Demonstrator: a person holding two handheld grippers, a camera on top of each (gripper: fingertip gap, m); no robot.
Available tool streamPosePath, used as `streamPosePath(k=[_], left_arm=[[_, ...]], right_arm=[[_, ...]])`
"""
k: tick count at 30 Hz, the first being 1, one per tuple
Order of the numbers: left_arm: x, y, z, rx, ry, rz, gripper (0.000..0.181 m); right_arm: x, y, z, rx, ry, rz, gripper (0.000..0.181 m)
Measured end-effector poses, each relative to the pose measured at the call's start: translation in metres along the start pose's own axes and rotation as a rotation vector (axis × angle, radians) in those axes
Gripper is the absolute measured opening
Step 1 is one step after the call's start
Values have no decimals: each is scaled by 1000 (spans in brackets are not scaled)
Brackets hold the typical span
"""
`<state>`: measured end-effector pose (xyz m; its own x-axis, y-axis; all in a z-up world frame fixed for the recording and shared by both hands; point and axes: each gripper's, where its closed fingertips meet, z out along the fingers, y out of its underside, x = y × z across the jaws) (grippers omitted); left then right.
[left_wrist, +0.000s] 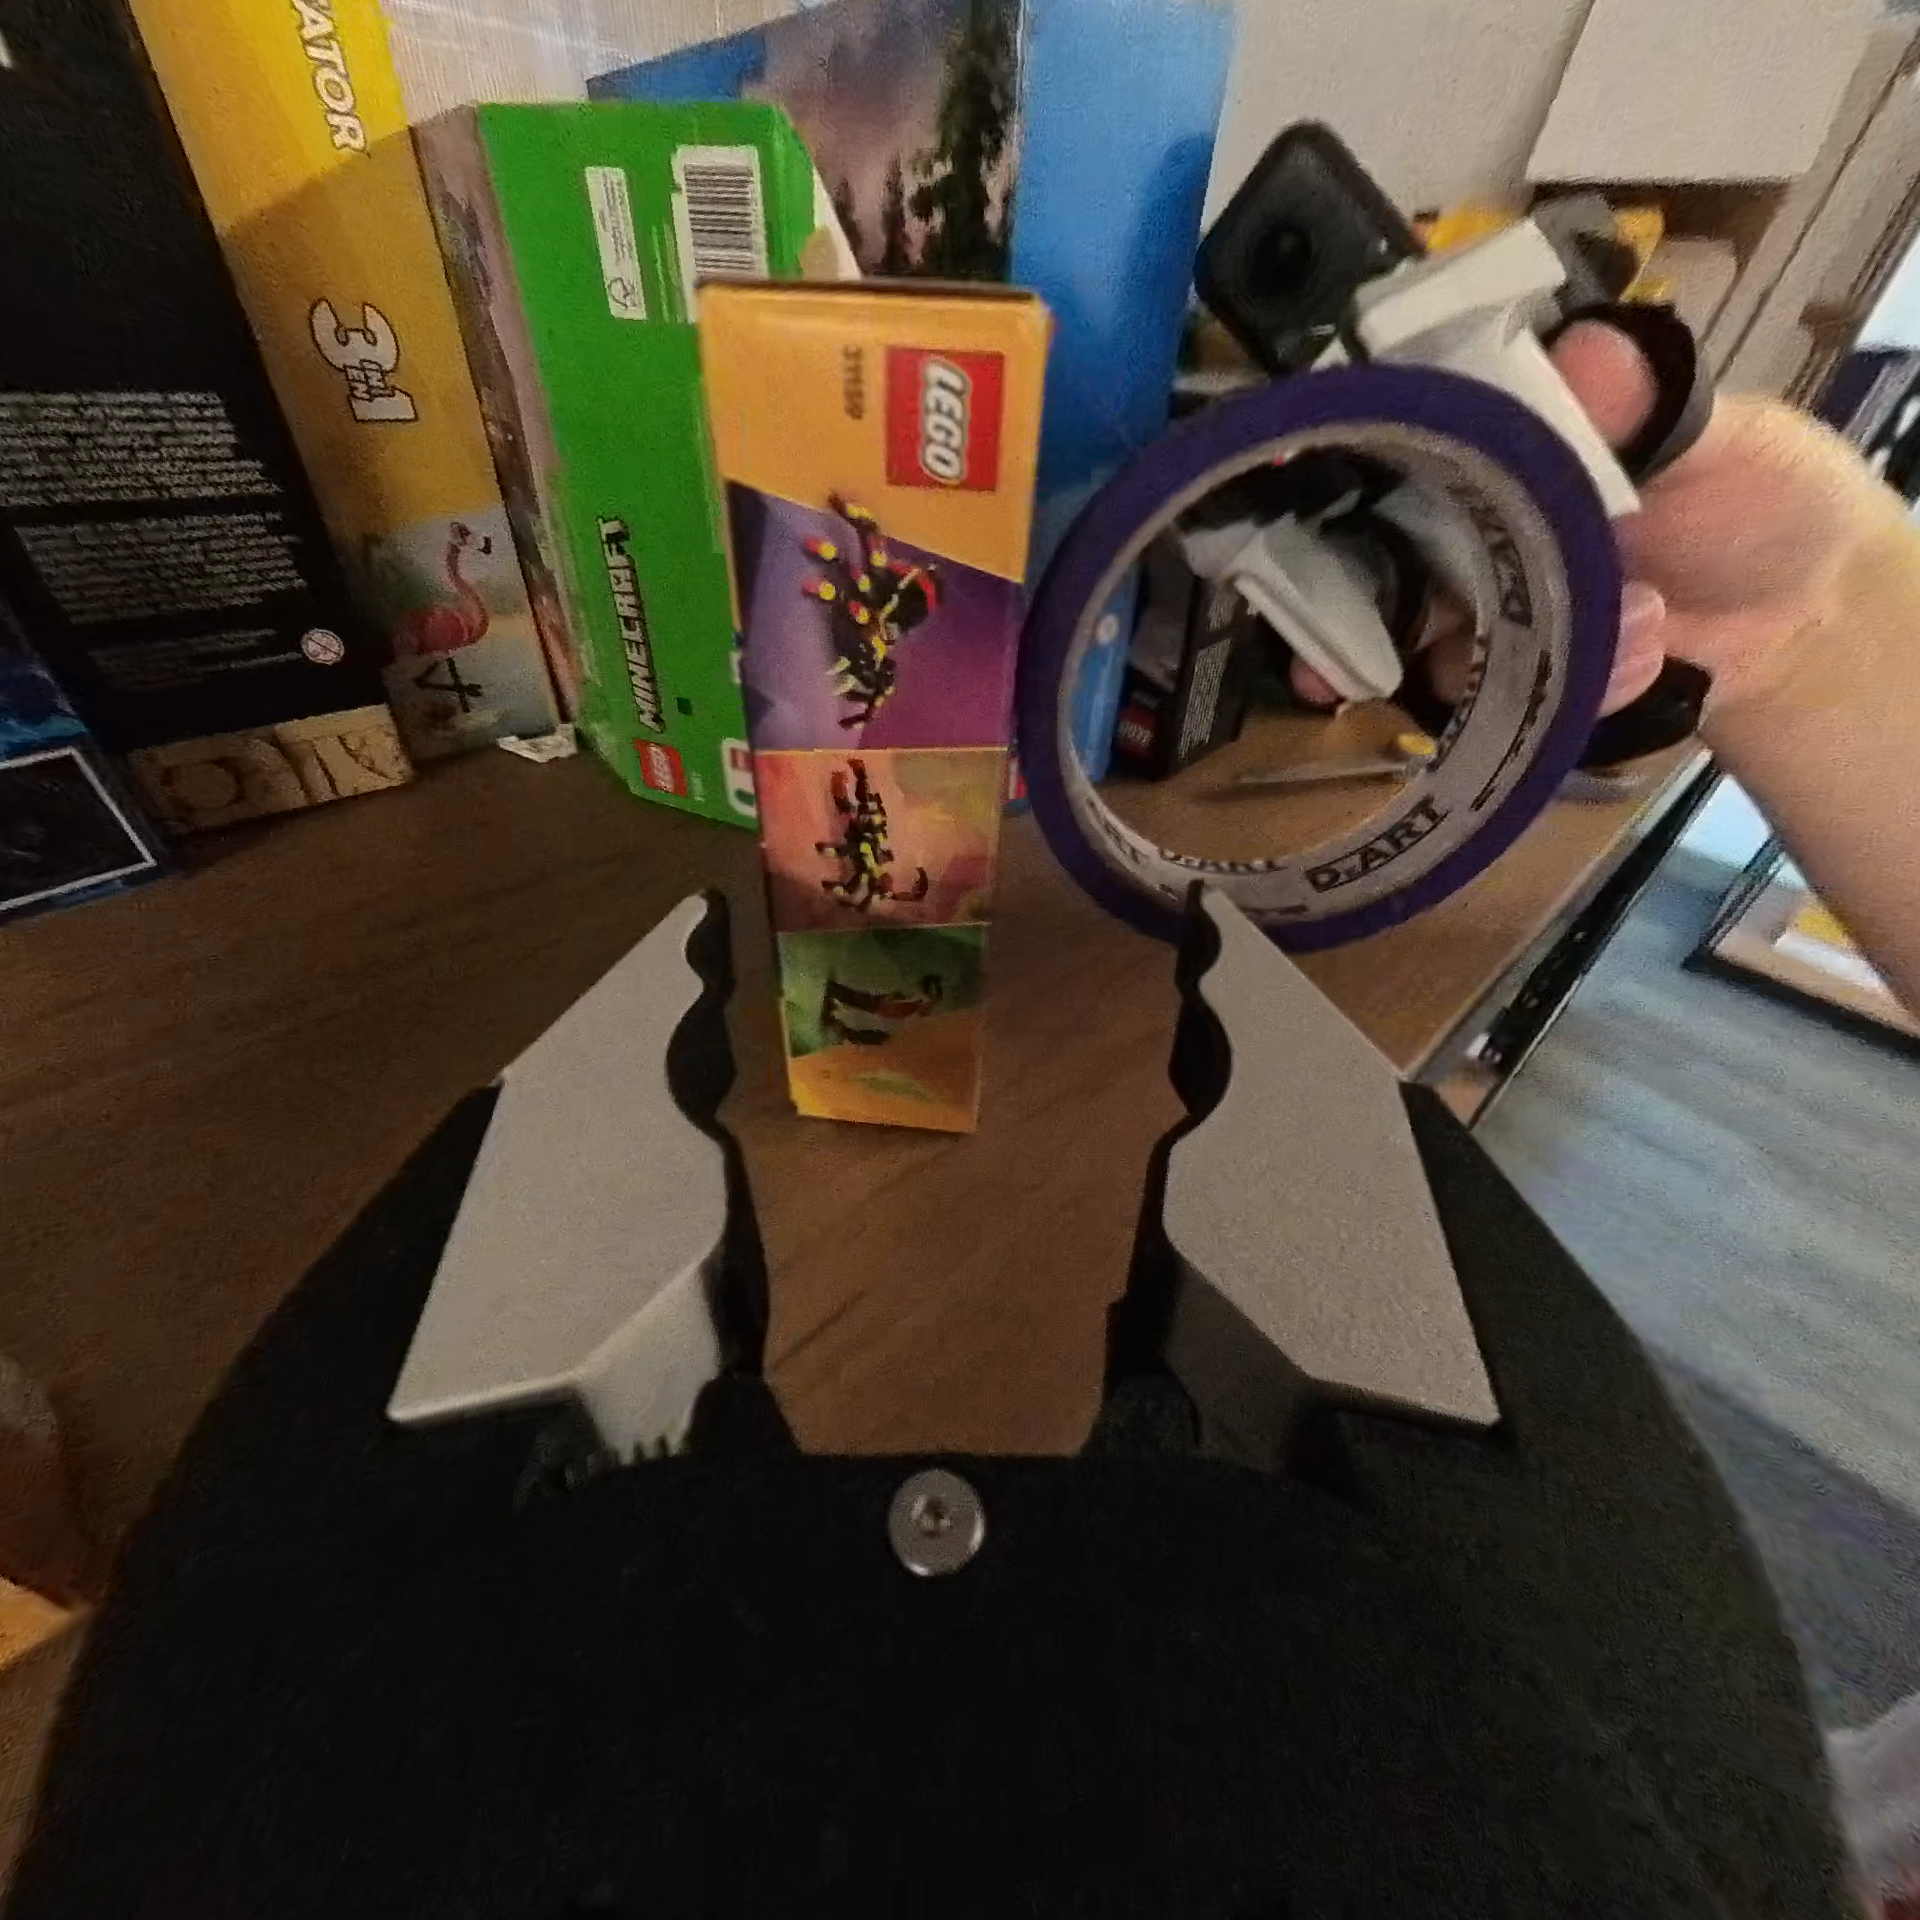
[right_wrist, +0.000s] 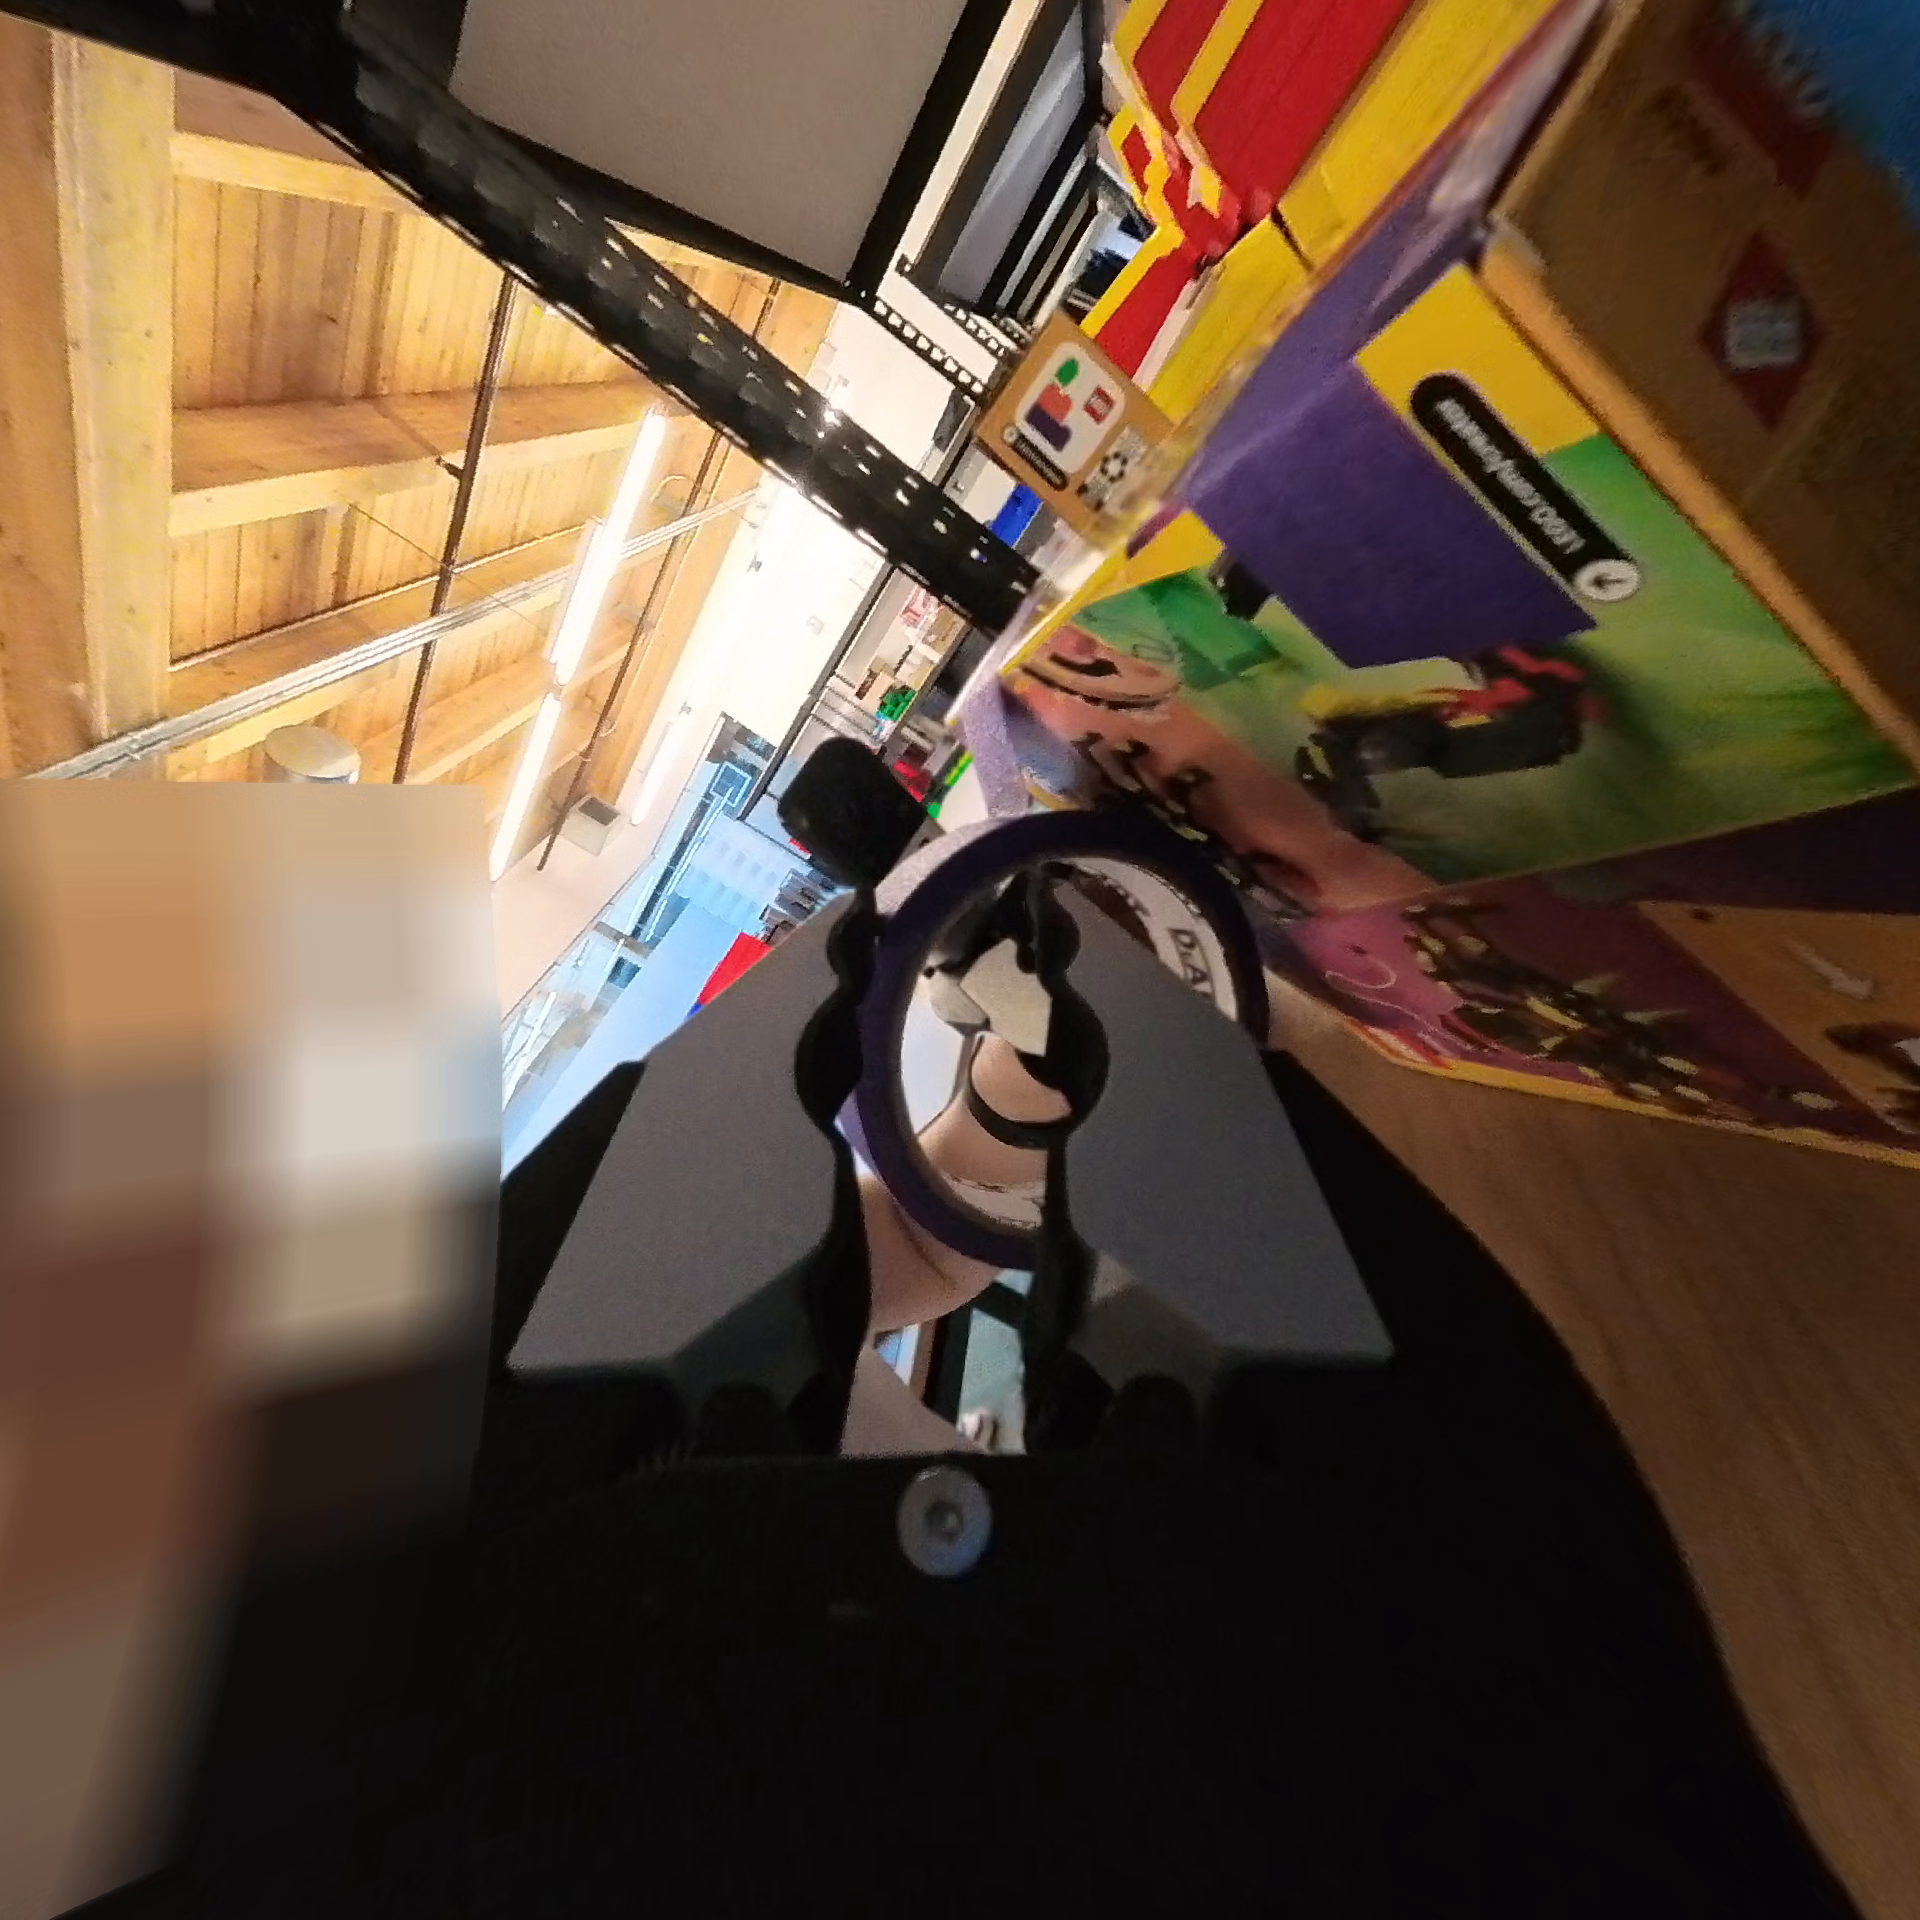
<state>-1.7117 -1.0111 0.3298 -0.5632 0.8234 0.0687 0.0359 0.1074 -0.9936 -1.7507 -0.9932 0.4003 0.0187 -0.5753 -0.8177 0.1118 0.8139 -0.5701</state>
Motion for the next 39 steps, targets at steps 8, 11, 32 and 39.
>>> streamPosePath(k=[8, 11, 32, 39], left_arm=[[-1, 15, 15, -169, 69, -43, 69], [-9, 17, 19, -183, 9, -51, 52], [11, 20, 11, -115, -325, -154, 50], [20, 19, 11, -57, -447, -210, 50]], right_arm=[[-6, -7, -2, 19, 44, -101, 31], [-2, -10, -1, 20, 106, -150, 35], [-25, -21, -52, 144, 233, -450, 42], [-29, 26, -66, 136, 352, -781, 76]])
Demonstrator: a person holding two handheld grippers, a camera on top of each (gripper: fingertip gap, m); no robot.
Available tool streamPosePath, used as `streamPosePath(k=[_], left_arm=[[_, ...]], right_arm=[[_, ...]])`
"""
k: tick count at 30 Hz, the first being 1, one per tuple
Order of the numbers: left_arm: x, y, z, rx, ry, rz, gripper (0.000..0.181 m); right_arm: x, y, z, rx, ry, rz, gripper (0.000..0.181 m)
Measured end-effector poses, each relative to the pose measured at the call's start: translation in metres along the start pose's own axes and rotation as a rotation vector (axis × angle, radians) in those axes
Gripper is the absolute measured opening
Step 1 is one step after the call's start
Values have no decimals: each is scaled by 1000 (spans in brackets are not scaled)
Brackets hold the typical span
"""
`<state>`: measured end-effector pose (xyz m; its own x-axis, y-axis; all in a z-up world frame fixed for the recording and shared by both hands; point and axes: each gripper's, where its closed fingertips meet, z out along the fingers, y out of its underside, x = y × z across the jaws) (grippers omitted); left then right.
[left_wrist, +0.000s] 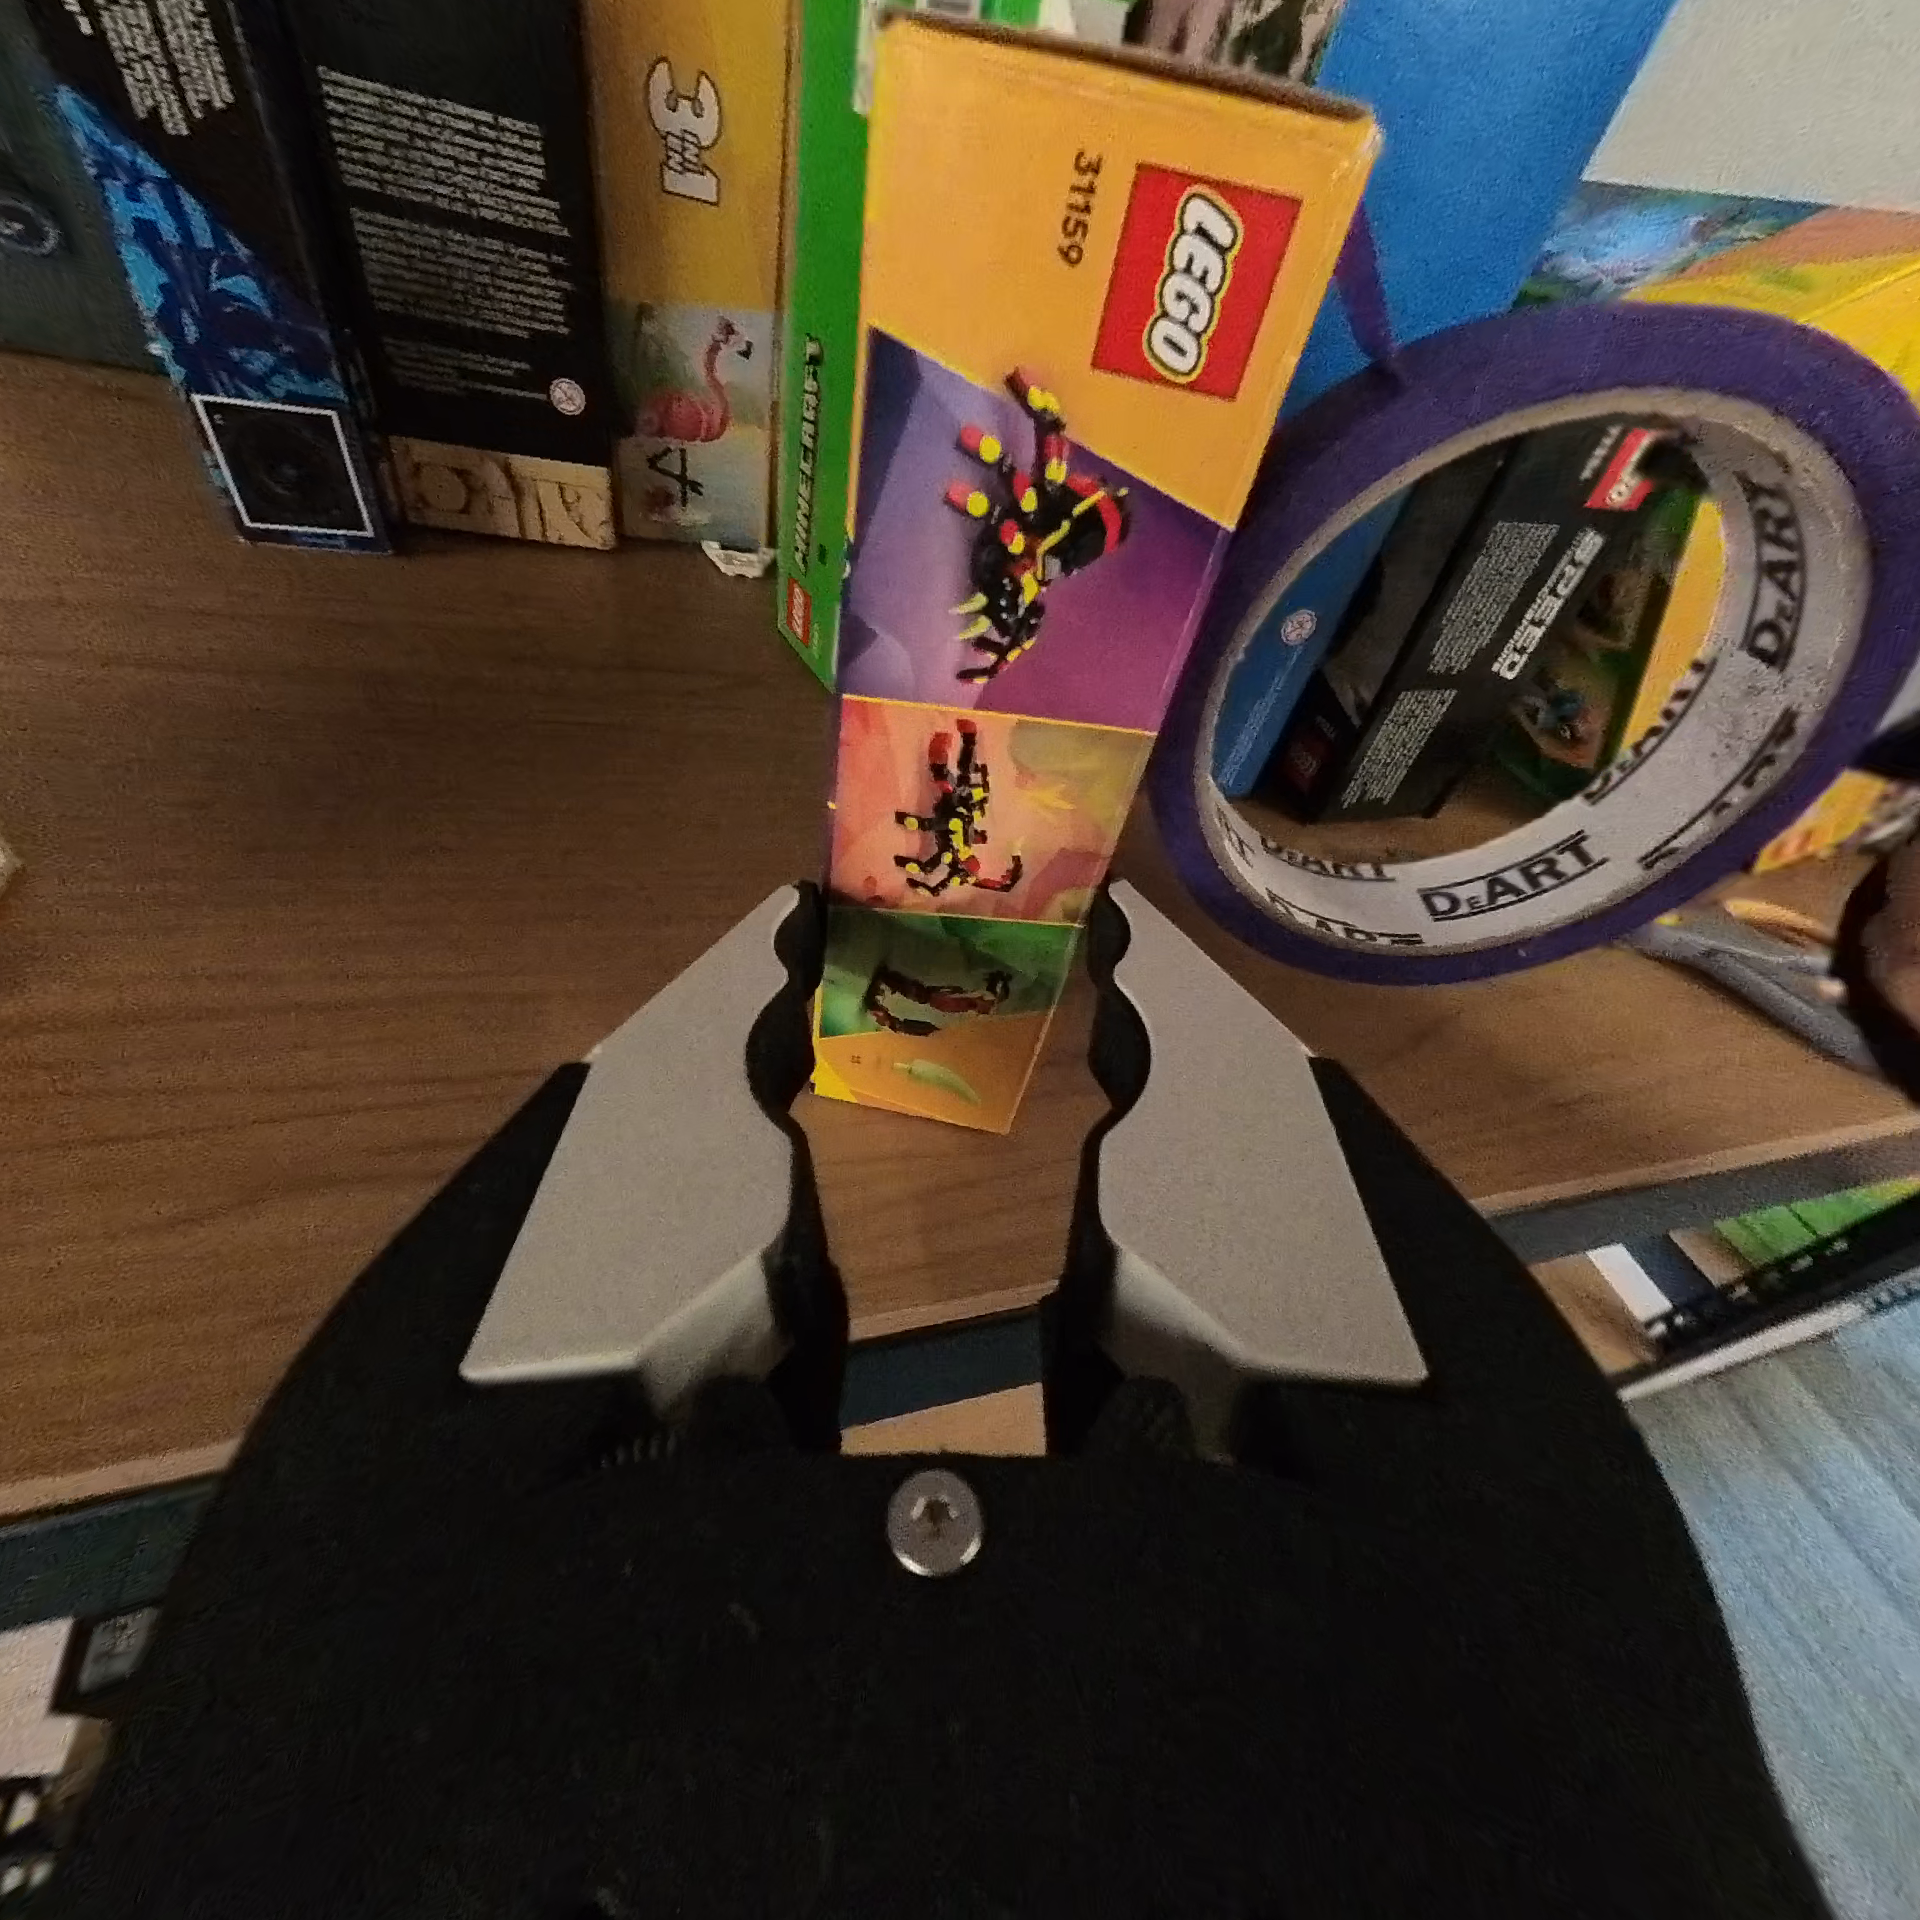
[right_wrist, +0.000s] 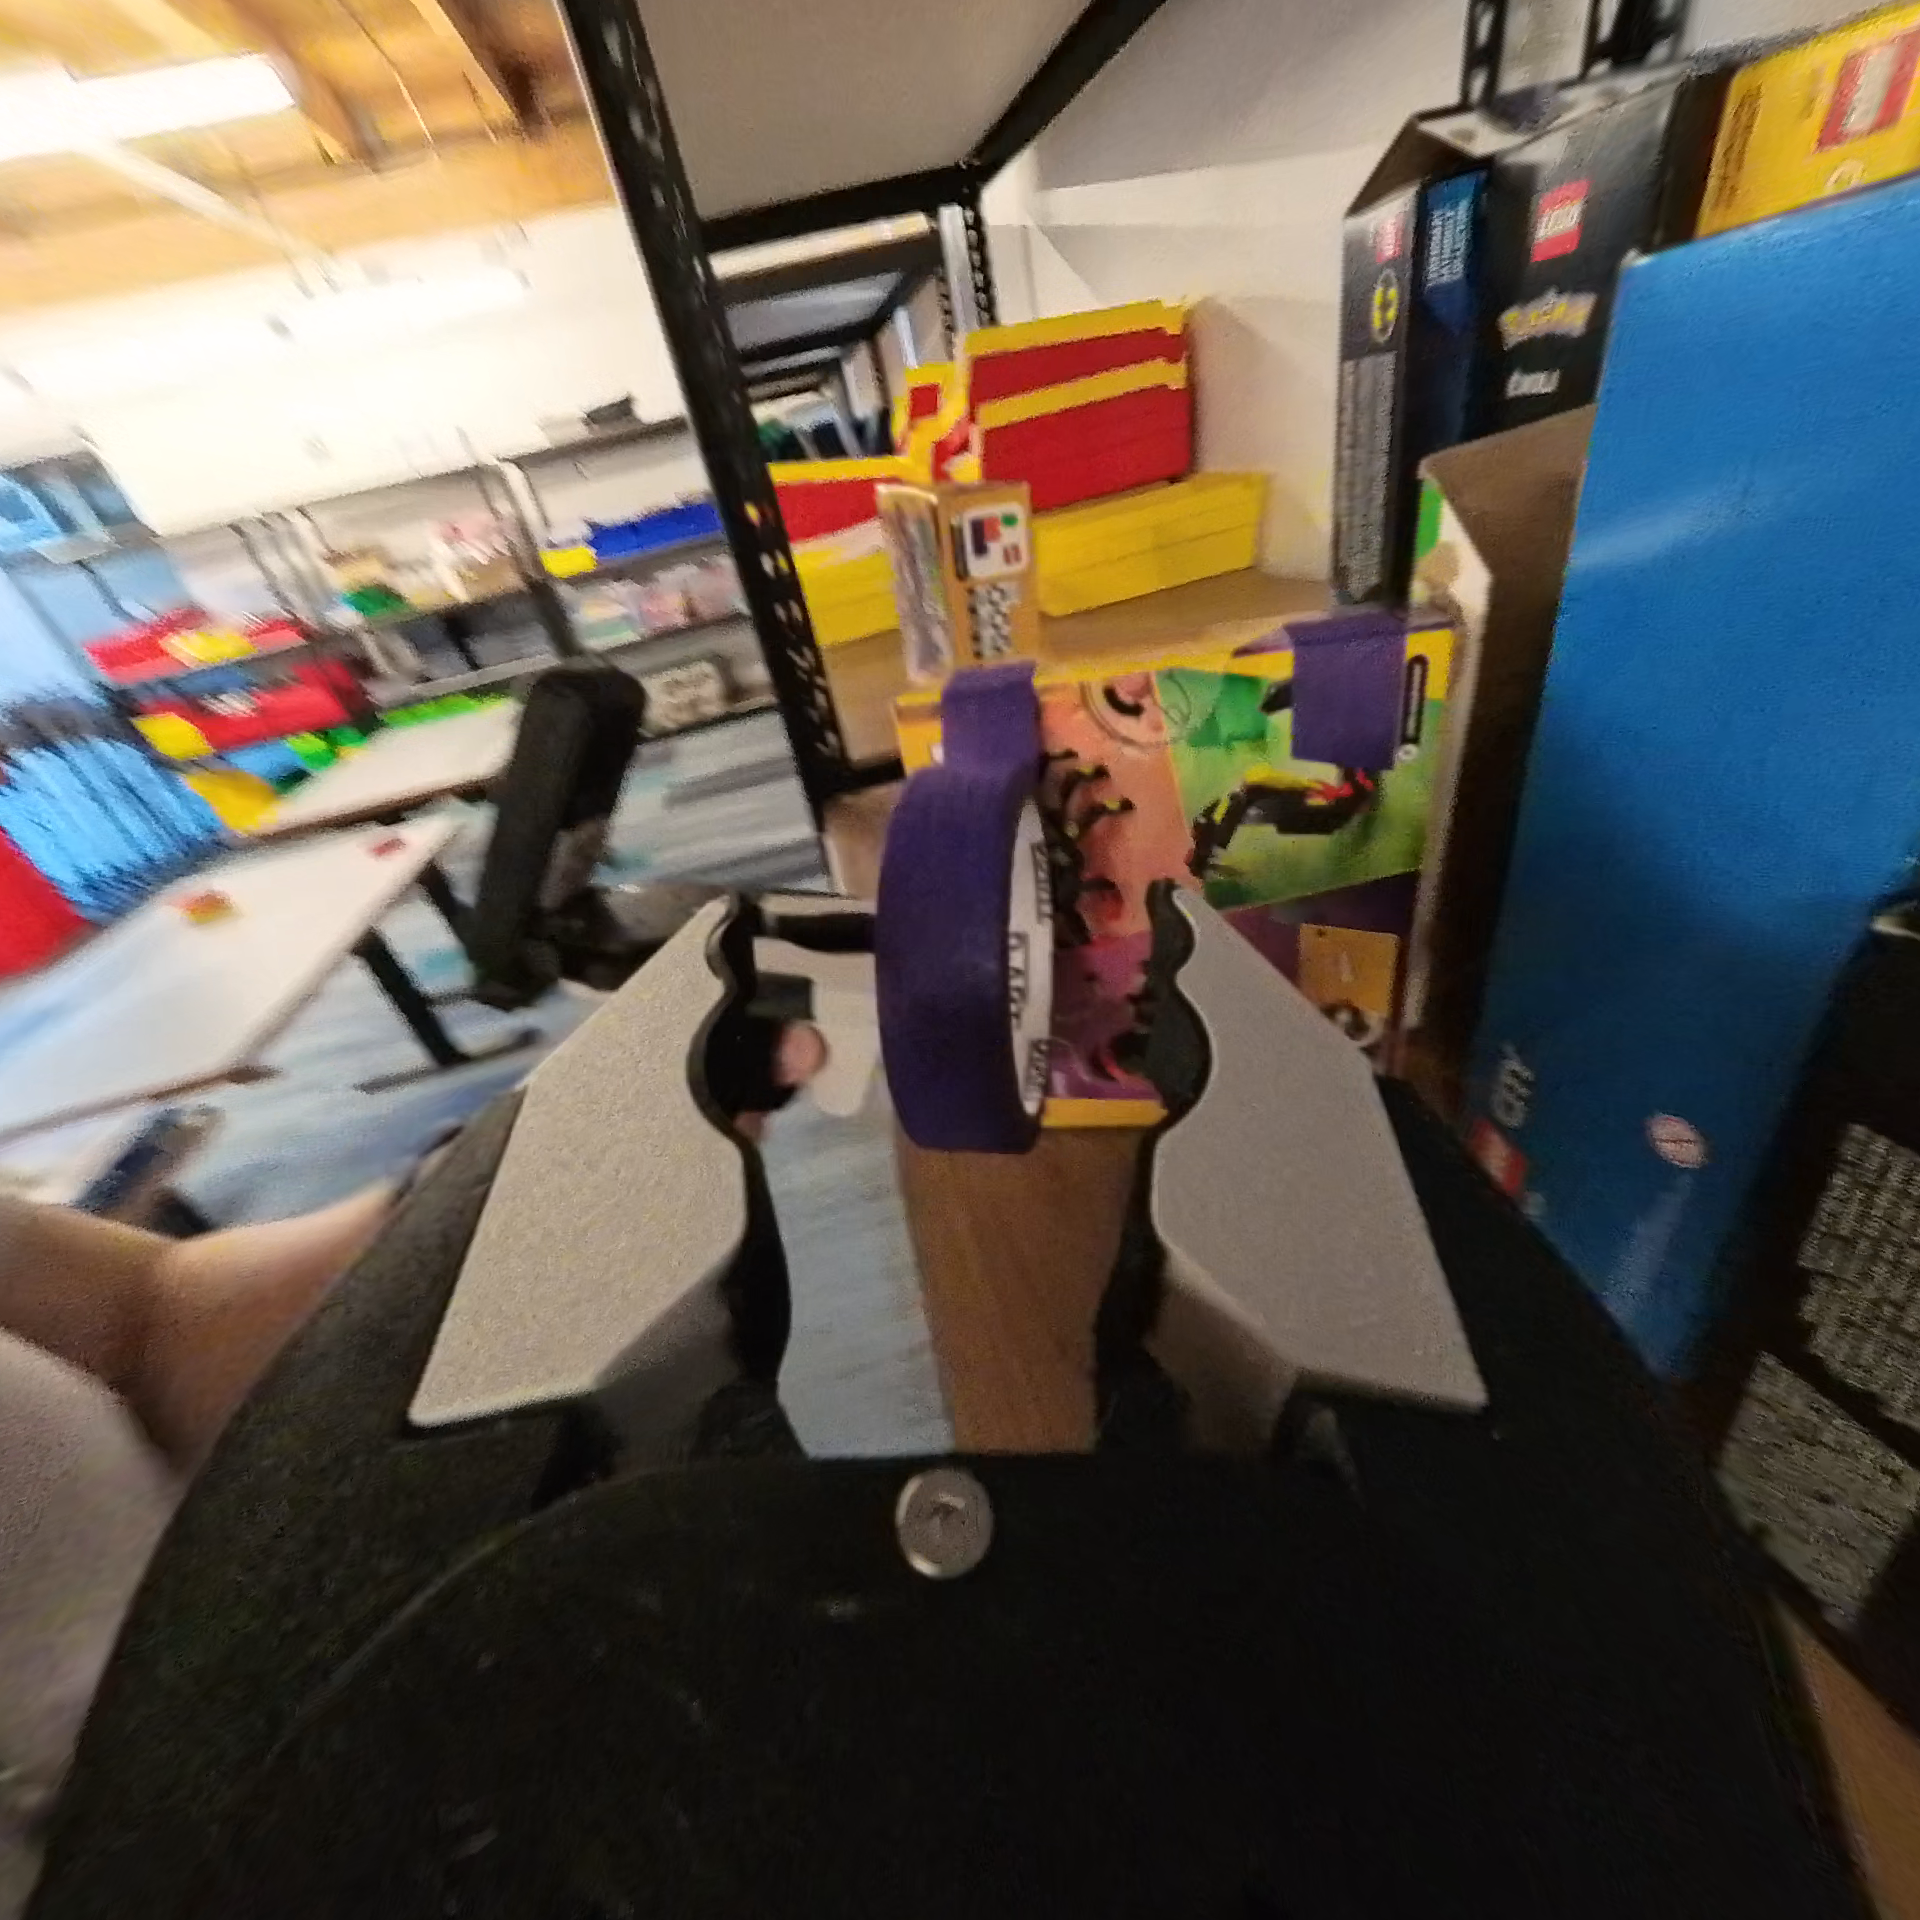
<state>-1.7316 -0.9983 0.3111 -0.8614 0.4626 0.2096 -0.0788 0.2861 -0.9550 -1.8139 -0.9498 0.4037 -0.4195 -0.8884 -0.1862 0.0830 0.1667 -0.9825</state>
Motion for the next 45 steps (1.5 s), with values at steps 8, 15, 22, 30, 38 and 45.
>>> streamPosePath(k=[8, 15, 22, 30, 38, 45], left_arm=[[15, 0, 7, 92, -150, -52, 51], [26, 13, 9, 52, -70, -8, 63], [25, 30, 27, -141, -14, 256, 62], [28, 29, 31, -150, -11, 224, 52], [28, 29, 31, -148, -15, 225, 52], [30, 28, 31, -129, 19, 238, 53]], right_arm=[[29, 23, 0, -59, 419, -298, 48], [49, 18, -8, -141, 531, -391, 25], [49, 15, -4, -155, 475, -368, 24], [58, 19, -6, -100, 458, -279, 28], [65, 33, -15, -48, 519, -171, 32], [71, 35, -20, 30, 568, -35, 23]])
